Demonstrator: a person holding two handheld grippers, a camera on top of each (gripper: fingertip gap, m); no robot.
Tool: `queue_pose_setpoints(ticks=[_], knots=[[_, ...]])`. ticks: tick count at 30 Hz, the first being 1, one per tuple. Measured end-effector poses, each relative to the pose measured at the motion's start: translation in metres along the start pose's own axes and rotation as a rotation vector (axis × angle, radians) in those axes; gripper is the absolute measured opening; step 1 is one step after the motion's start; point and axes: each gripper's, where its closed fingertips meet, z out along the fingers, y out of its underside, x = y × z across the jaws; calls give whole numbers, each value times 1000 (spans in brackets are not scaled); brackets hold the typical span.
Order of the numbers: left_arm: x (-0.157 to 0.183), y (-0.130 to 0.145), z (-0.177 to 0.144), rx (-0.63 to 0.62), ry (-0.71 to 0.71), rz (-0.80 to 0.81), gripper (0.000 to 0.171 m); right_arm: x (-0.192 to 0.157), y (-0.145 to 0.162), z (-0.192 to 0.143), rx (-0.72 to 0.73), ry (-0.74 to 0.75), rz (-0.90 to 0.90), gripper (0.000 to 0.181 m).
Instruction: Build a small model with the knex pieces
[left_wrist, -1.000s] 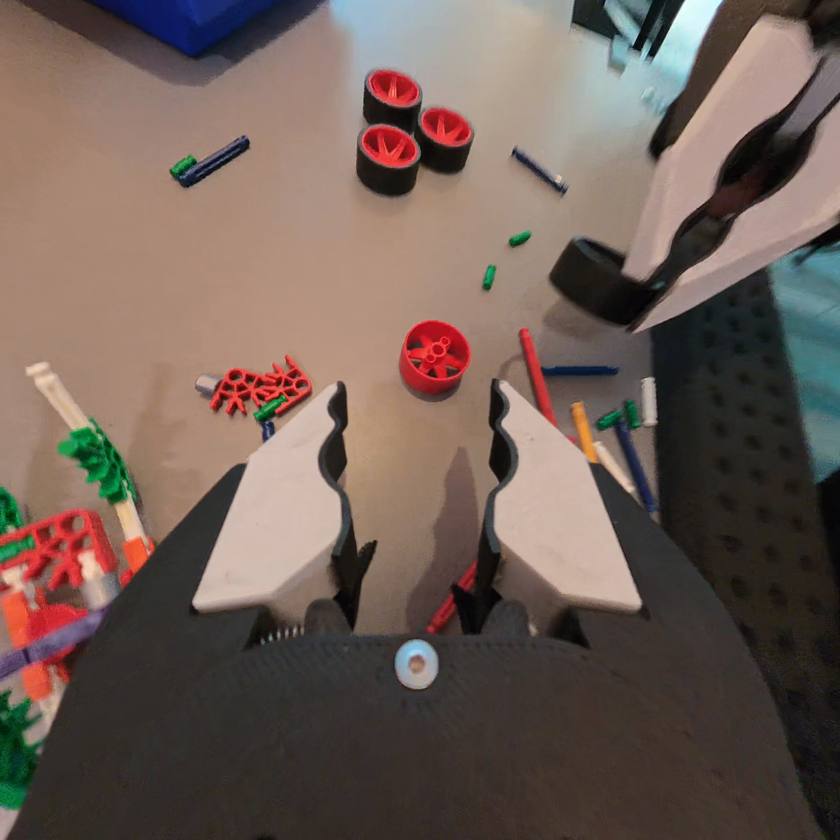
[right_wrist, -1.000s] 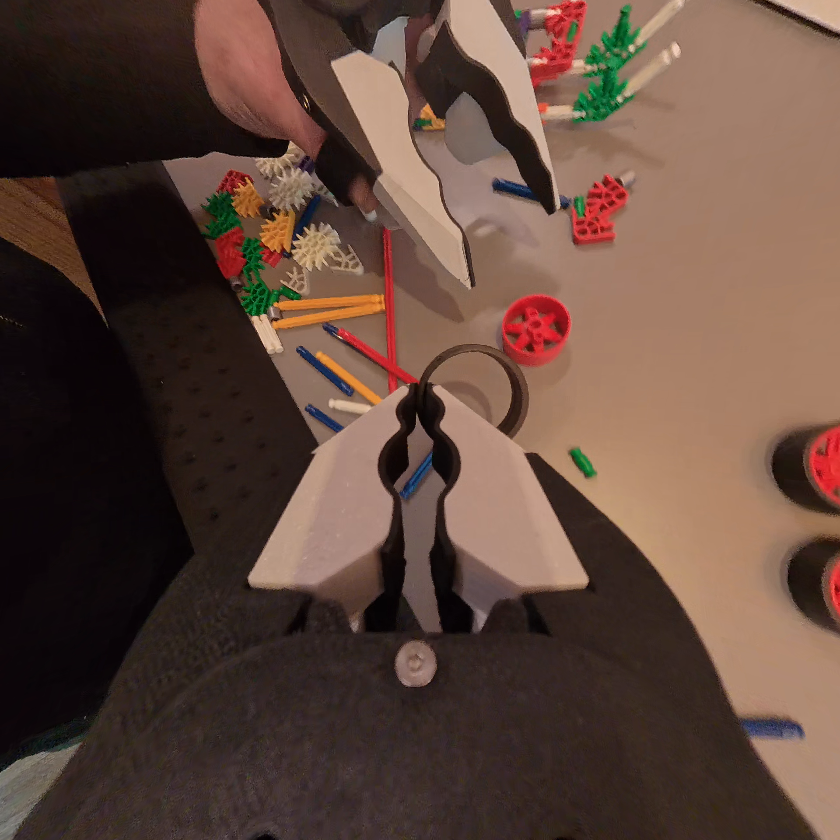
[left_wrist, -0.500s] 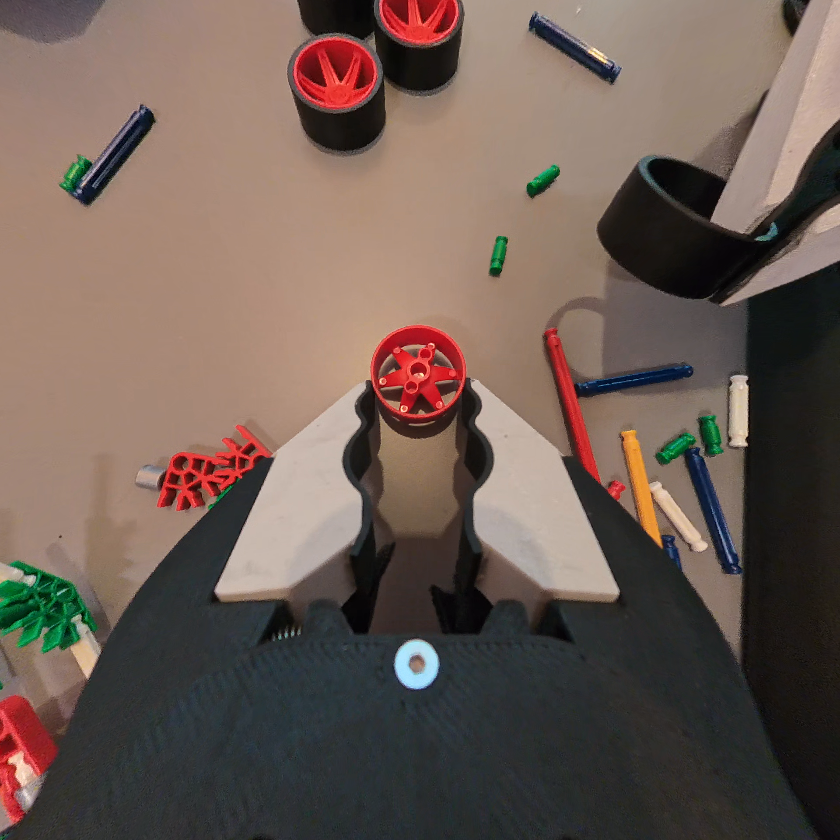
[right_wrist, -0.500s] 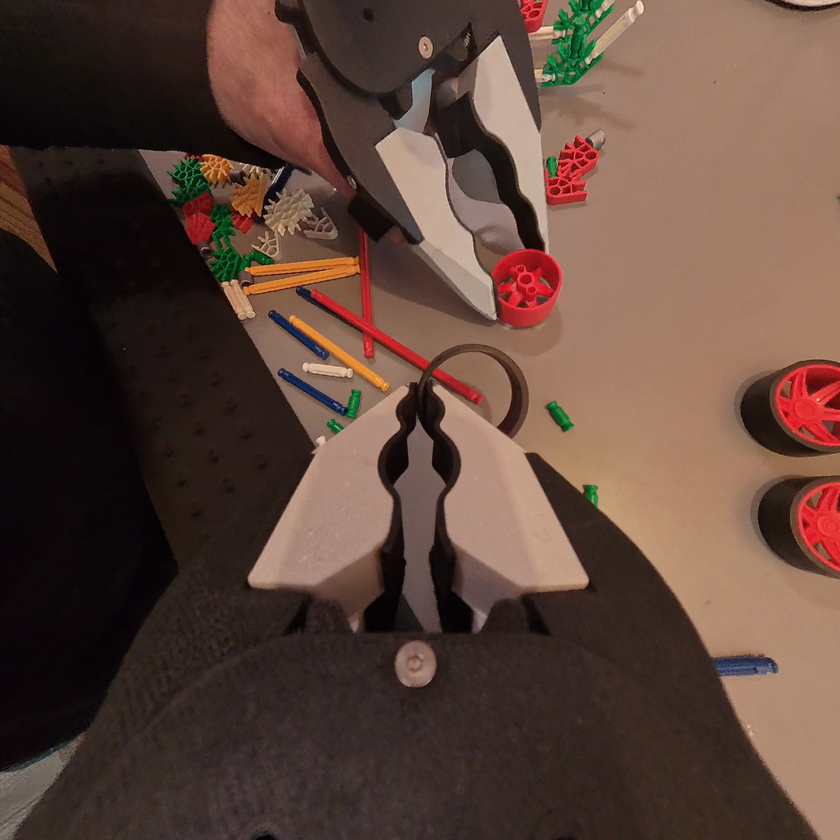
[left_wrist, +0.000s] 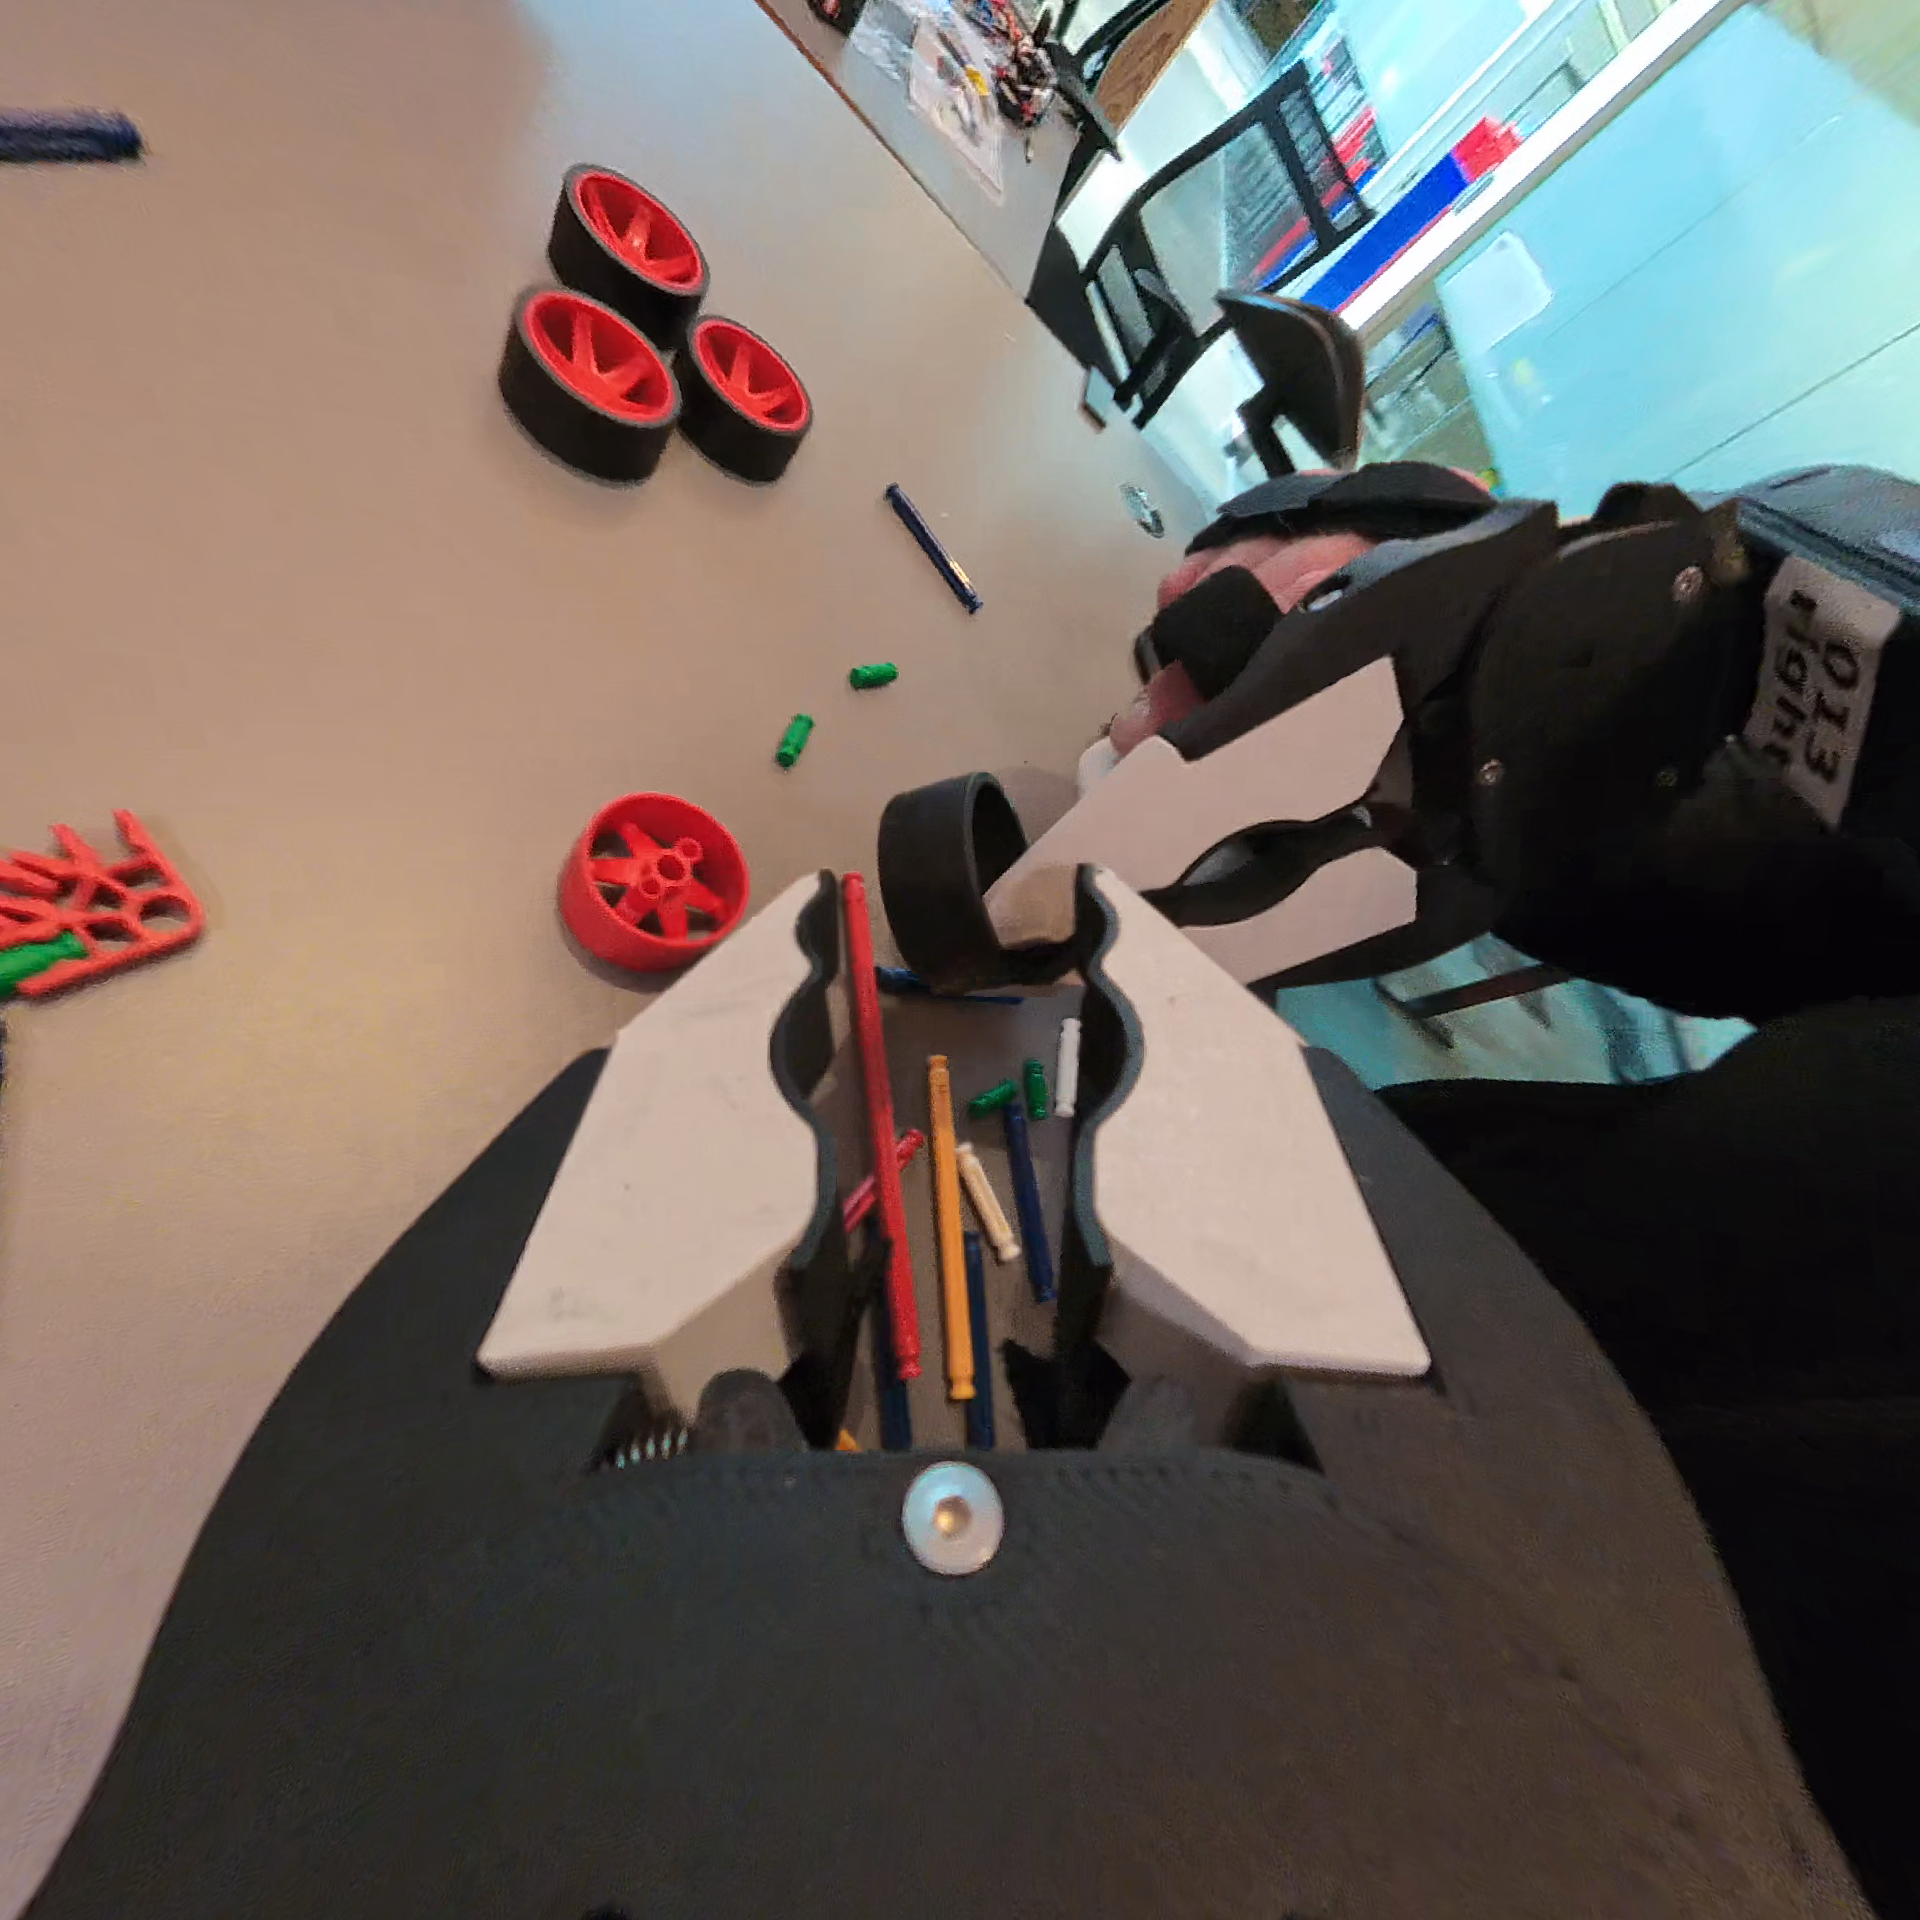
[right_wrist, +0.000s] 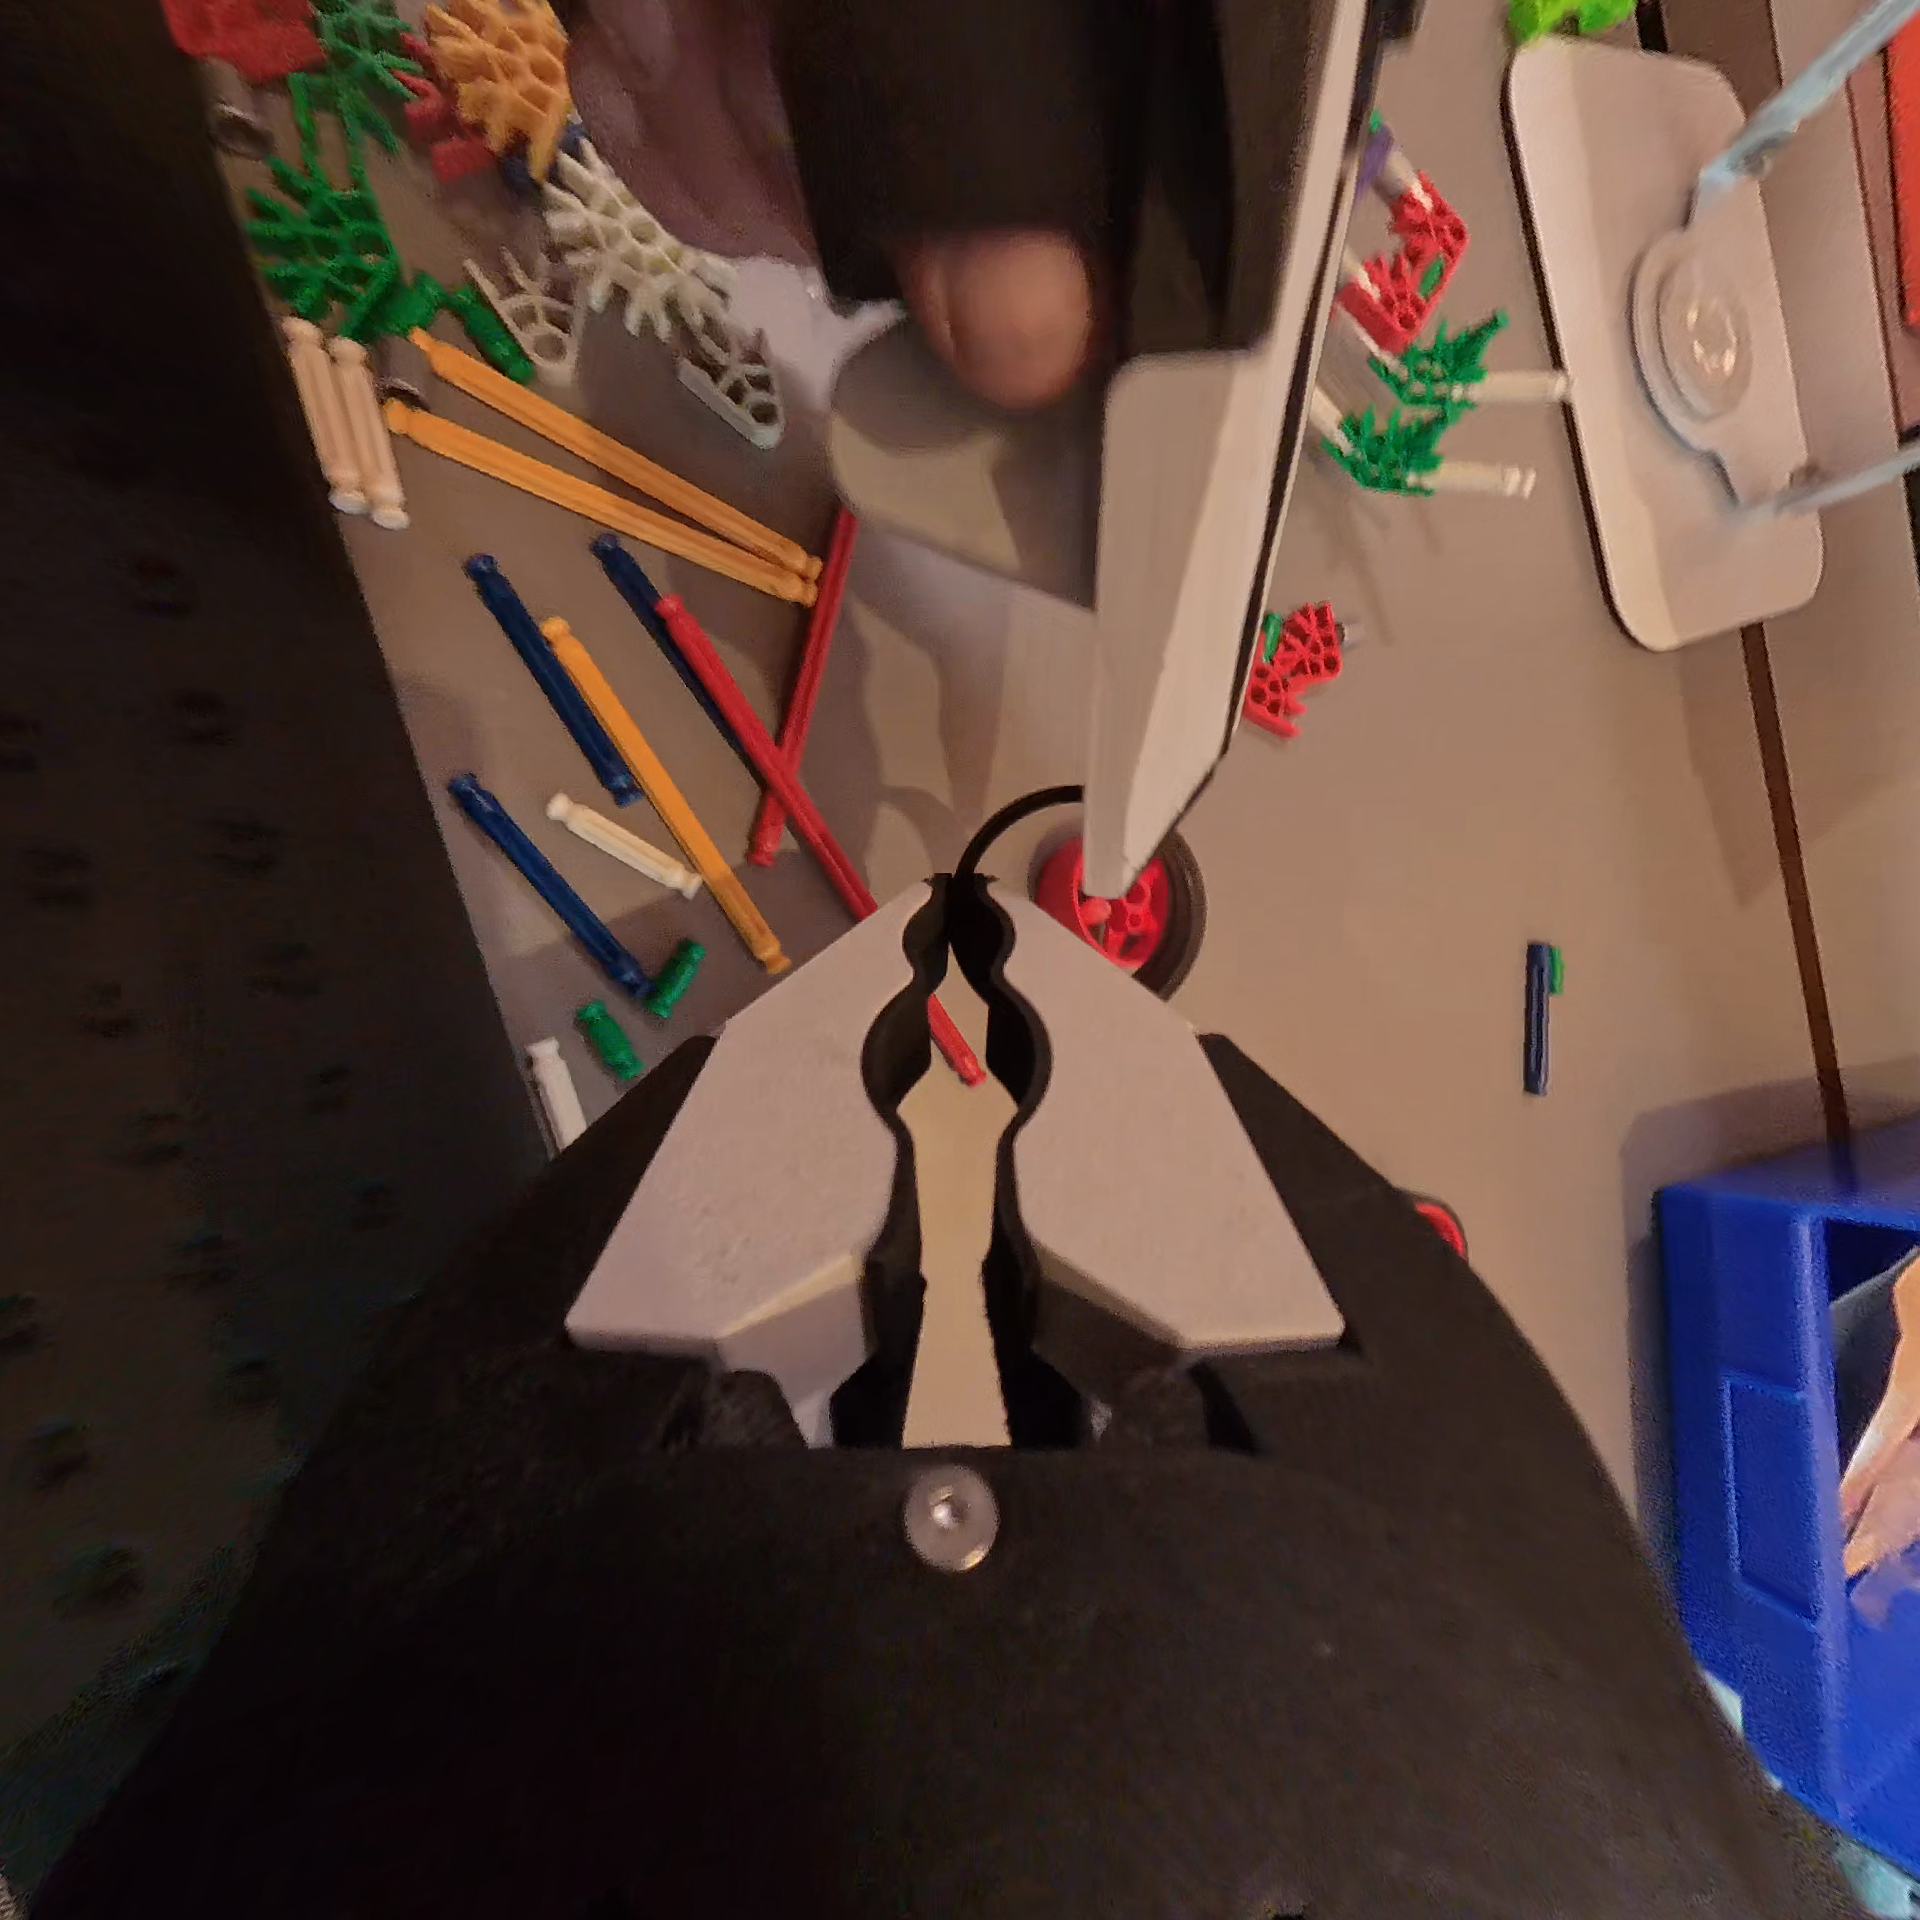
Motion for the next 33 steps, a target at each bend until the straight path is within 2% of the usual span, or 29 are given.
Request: queue_pose_setpoints(ticks=[1, 2, 4, 6, 10, 13, 16, 19, 21, 26, 31, 33], knots=[[1, 3, 0, 6, 13, -20, 25, -3, -5, 0, 11, -6, -16, 0], [0, 4, -1, 18, 17, -35, 16, -5, -9, 0, 19, -8, -21, 0], [1, 2, -7, 55, 34, -73, 16, -2, -15, -3, 35, 17, 3, 9], [-2, 0, -13, 86, 39, -113, 16, 8, -23, -12, 86, 57, 85, 40], [-3, -6, -17, 116, 69, -161, 15, 16, -29, -20, 154, 15, 252, 46], [-7, -7, -15, 85, 41, -149, 15, 22, -36, -25, 194, 30, 287, 66], [-12, -8, -17, 72, 28, -168, 15, 33, -44, -44, 273, 100, 287, 68], [-9, -12, -17, 73, 73, -193, 15, 30, -24, -24, 170, 76, 281, 67], [-9, -10, -13, 51, 90, -200, 15, 30, -20, -9, 164, 54, 305, 43], [-28, -16, -4, 85, 72, -226, 16, 45, -8, 7, 172, 33, 377, 41], [-59, -17, 1, 94, -113, -137, 23, 50, 11, 29, 155, -43, 449, 41], [-66, -16, 0, 81, -171, -89, 19, 48, 16, 35, 147, -67, 462, 40]])
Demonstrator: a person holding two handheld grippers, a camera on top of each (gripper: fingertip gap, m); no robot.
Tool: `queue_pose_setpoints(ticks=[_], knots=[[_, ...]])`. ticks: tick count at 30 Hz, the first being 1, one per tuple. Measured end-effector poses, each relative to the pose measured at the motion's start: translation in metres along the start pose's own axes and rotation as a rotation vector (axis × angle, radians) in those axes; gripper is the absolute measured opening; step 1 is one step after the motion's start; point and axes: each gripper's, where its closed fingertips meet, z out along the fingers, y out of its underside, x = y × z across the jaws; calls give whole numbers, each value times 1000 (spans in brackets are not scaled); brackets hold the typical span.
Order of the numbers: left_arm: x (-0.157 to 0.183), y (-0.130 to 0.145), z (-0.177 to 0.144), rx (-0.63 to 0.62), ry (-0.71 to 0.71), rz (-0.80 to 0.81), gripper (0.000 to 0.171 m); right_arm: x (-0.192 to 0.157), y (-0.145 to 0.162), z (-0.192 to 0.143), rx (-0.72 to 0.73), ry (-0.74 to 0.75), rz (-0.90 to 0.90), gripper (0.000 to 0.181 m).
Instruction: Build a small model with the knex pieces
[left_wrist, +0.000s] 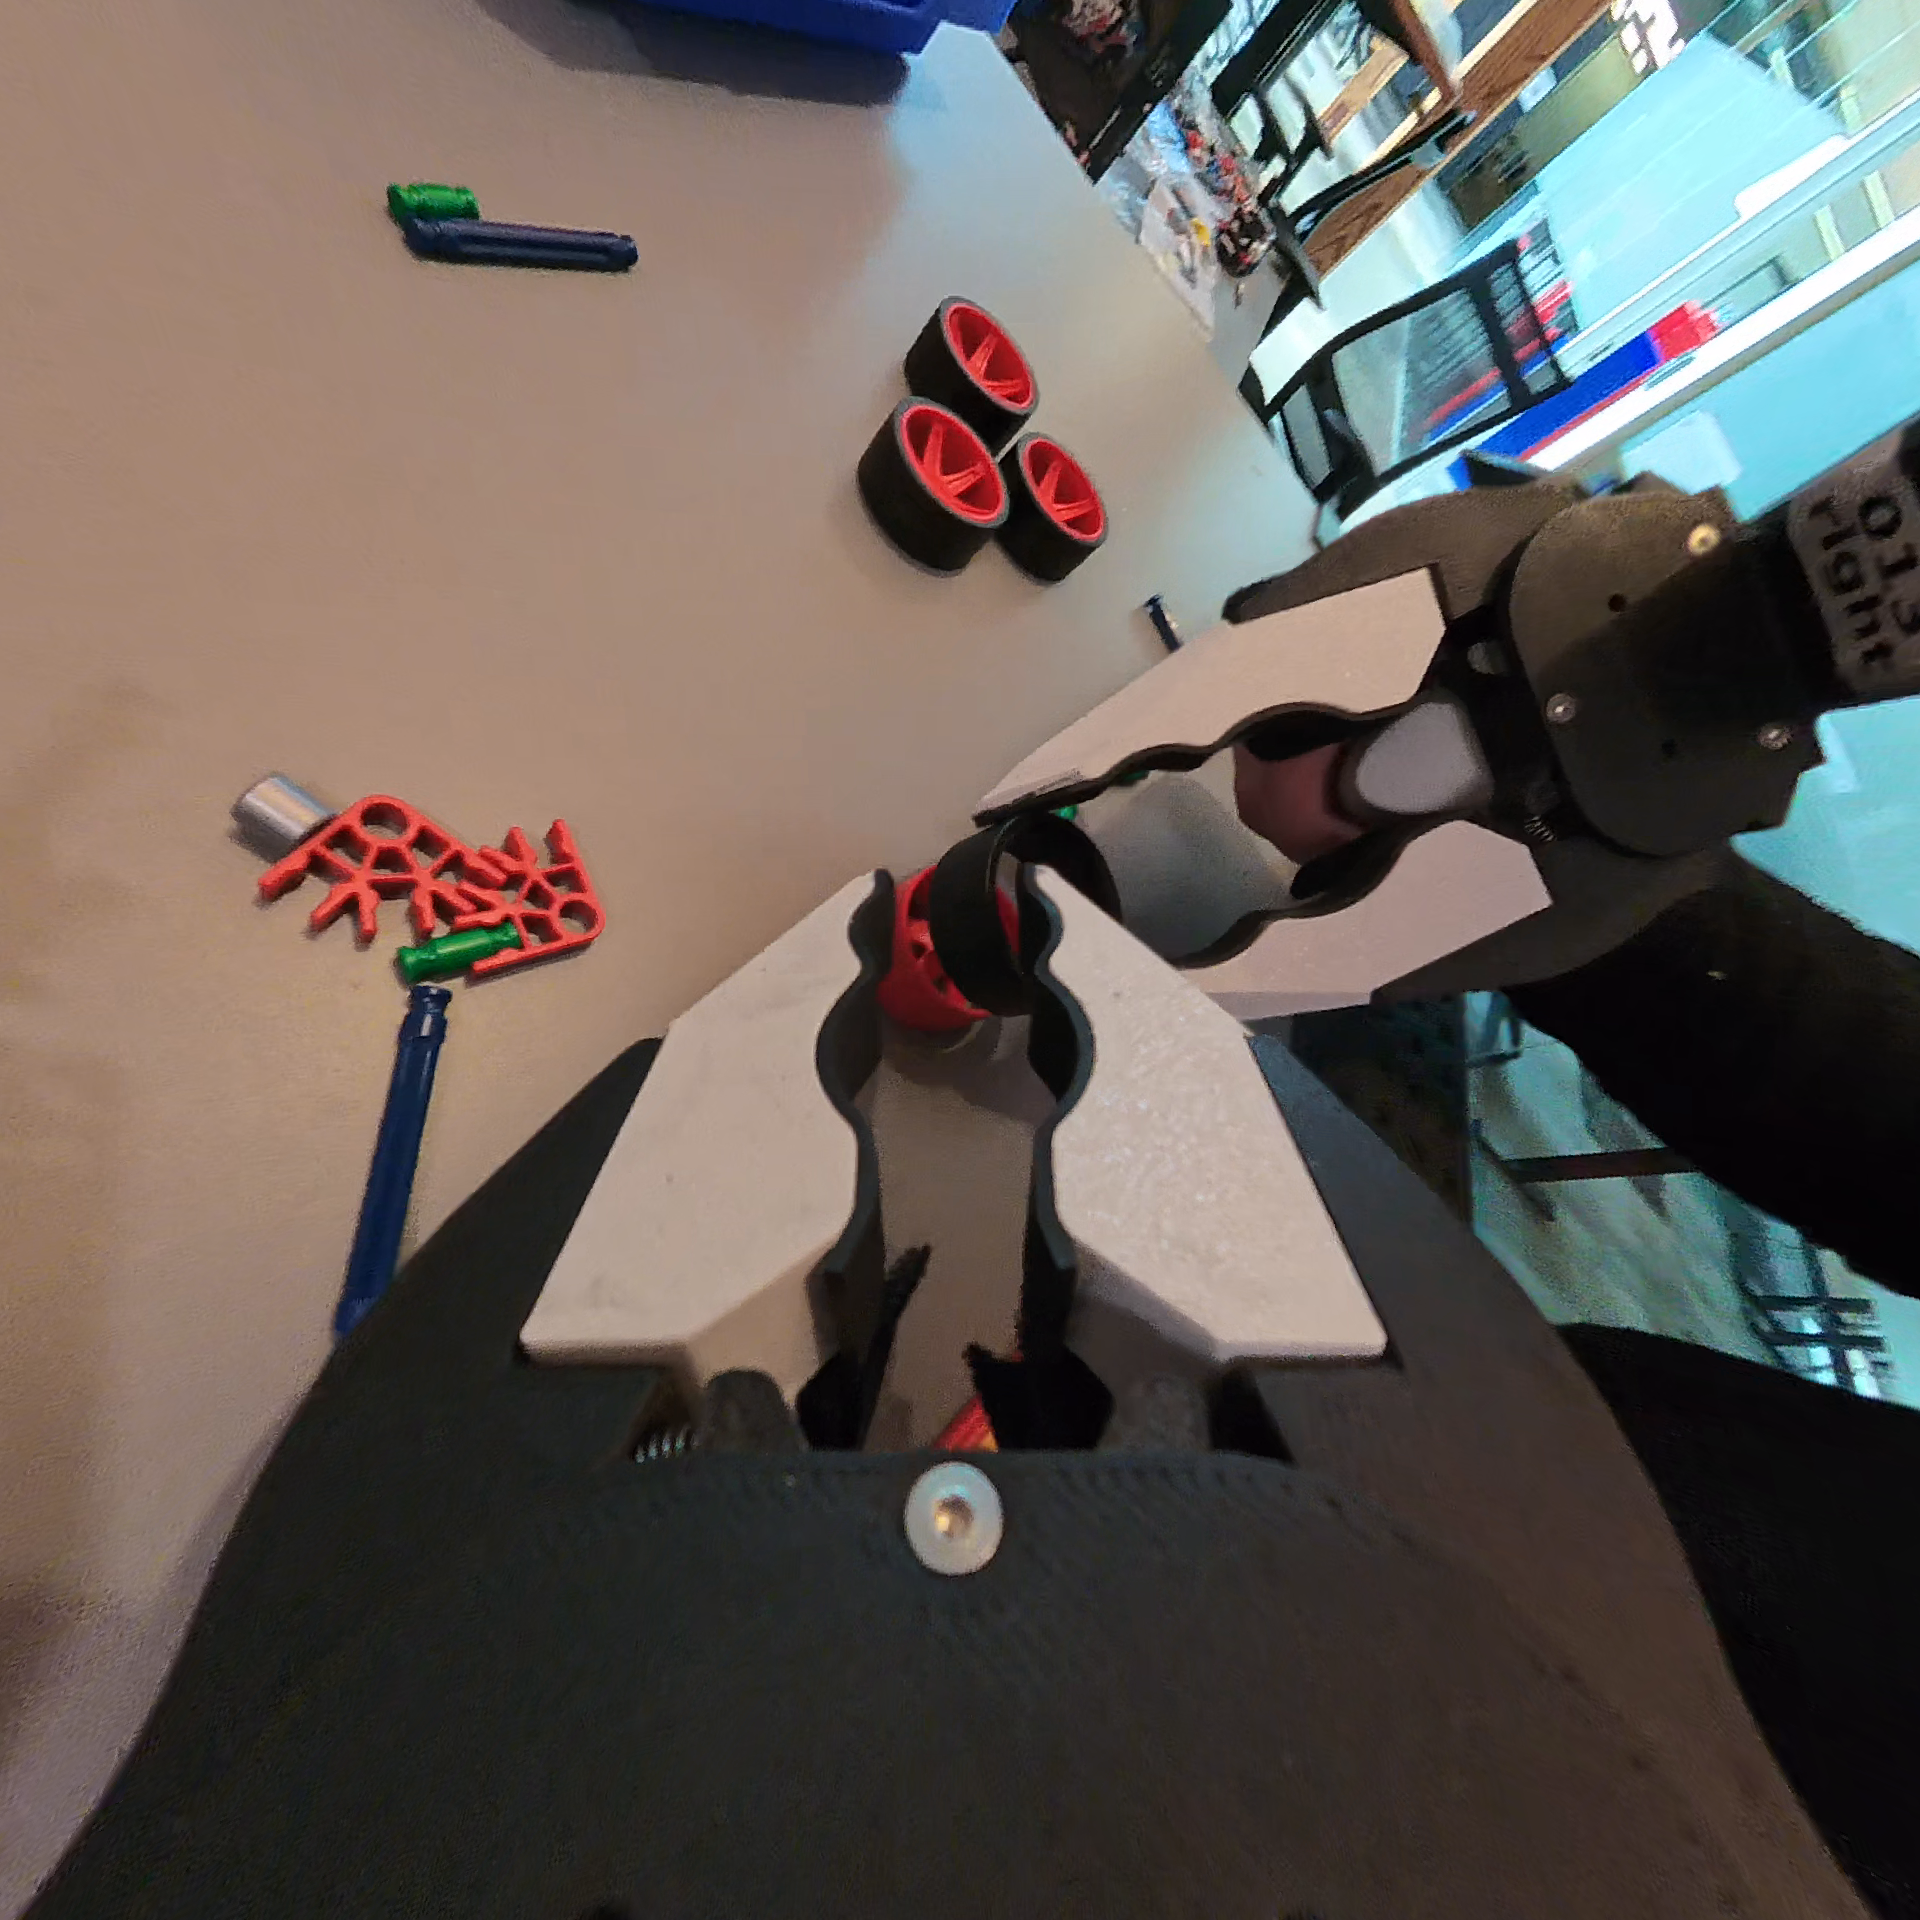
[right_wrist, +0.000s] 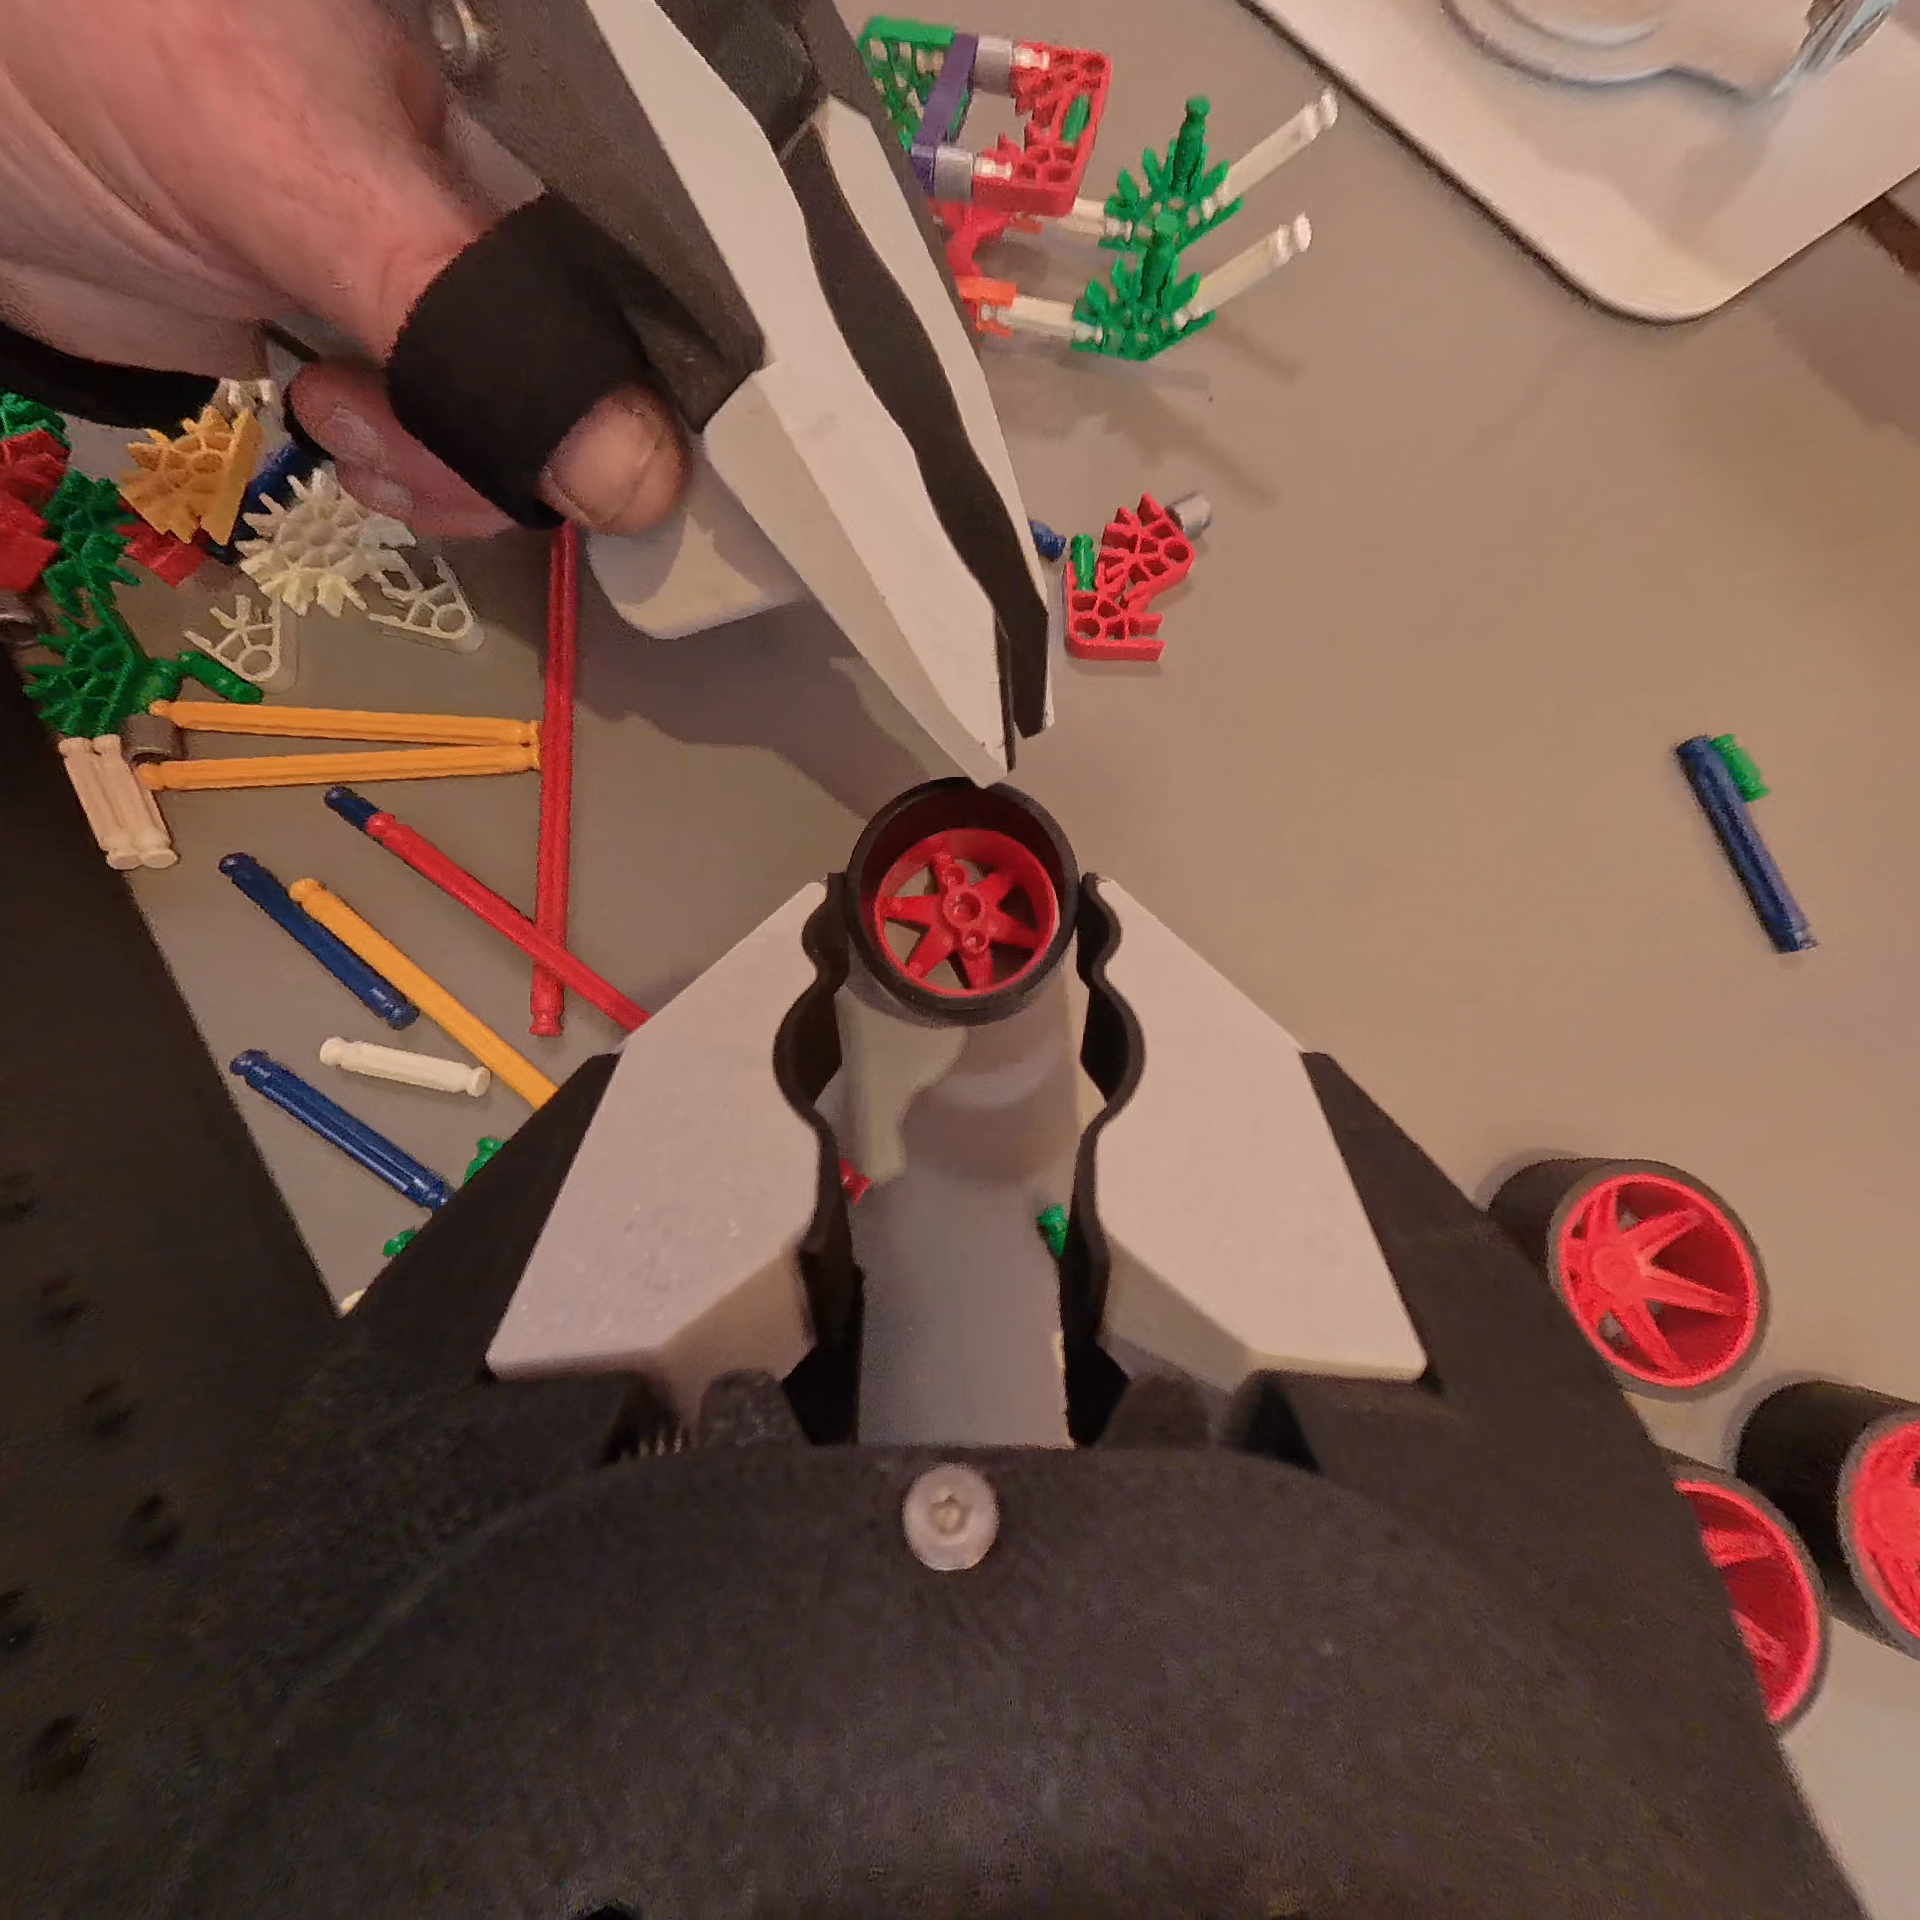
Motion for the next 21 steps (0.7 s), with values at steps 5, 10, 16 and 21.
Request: queue_pose_setpoints(ticks=[5, 10, 16, 21], knots=[[-4, 11, 7, -56, -28, 53, 12, 1, 3, 6, -10, -46, 42, 41], [0, 5, 3, -19, -17, 61, 8, 1, -1, 5, -3, -47, 34, 41], [-6, 8, 5, -68, -69, 131, 5, 3, -2, 9, 27, -54, 58, 41], [-7, 10, 5, -68, -81, 152, 4, 0, 0, 10, 32, -57, 76, 40]])
